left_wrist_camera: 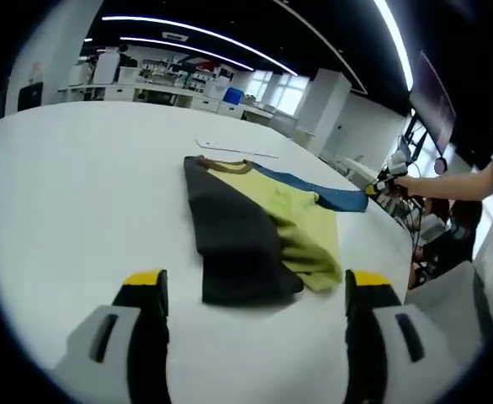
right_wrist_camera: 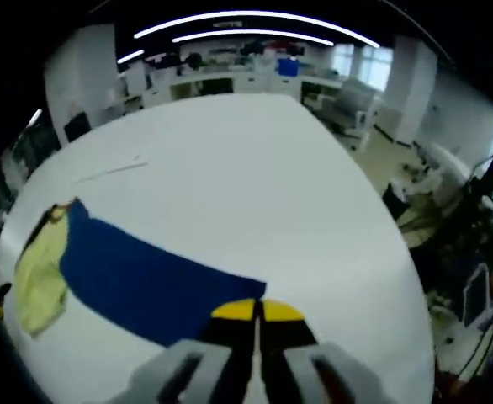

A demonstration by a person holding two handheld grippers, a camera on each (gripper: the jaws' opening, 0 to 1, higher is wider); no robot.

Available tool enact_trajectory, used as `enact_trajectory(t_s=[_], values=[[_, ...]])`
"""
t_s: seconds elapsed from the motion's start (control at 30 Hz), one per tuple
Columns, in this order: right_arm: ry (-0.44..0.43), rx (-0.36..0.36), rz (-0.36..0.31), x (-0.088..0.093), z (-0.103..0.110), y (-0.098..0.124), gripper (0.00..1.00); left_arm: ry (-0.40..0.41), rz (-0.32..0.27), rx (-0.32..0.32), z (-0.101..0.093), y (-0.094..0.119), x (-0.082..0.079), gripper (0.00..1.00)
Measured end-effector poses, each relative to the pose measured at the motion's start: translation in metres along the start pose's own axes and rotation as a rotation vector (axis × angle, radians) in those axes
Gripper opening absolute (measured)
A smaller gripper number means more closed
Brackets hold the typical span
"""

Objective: Fold the garment on the visible template until the final outline fits inside the template.

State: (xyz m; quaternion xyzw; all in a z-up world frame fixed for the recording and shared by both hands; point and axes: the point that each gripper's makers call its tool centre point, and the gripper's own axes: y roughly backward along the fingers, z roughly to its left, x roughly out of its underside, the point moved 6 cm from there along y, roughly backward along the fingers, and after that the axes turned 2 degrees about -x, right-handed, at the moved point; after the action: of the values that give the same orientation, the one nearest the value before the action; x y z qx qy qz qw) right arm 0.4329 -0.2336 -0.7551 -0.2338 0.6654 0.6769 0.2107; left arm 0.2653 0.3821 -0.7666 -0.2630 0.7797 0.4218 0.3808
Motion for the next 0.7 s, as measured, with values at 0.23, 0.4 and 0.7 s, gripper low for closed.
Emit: enact_trajectory(t_s=[0.23, 0.4, 0.7], values=[[-0.01, 0.002, 0.052, 0.004, -0.006, -0.004, 0.0, 0.002, 0.006, 0.007, -0.002, -0.001, 0.002, 0.84], [-0.016, -0.001, 0.011, -0.002, -0.002, -0.005, 0.0, 0.006, 0.005, 0.002, 0.0, 0.0, 0.003, 0.84], [0.001, -0.016, -0.009, -0.011, 0.002, -0.032, 0.0, 0.016, 0.013, -0.012, 0.003, 0.002, 0.007, 0.84]])
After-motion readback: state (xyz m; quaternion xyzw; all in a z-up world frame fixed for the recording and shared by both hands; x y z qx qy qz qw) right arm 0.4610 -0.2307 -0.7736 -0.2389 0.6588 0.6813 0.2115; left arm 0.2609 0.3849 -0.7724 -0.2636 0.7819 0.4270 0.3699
